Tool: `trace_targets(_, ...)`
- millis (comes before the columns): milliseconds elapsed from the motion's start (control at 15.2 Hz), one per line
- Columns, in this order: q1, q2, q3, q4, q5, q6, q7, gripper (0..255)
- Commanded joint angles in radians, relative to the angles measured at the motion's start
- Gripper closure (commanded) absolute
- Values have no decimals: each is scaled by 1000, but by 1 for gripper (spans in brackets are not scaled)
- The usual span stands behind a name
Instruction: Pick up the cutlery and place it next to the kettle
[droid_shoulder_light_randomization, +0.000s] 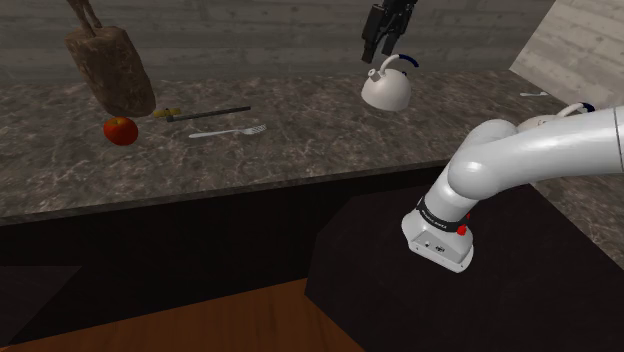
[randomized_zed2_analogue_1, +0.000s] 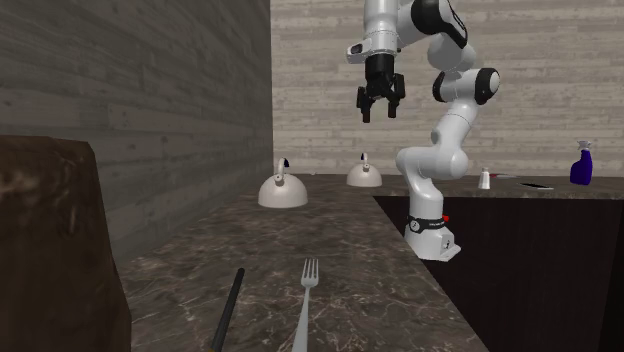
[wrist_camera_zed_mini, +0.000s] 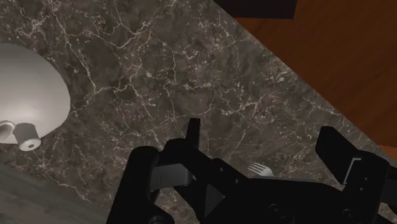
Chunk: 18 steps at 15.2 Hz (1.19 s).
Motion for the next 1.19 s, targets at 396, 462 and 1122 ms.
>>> trace_targets(396, 32, 195, 14, 16, -18, 162, -97, 0)
trace_targets(462, 37, 230, 18, 23, -21, 187, -112, 0)
trace_targets(1122, 79, 594, 60, 161, -68, 386, -238, 0)
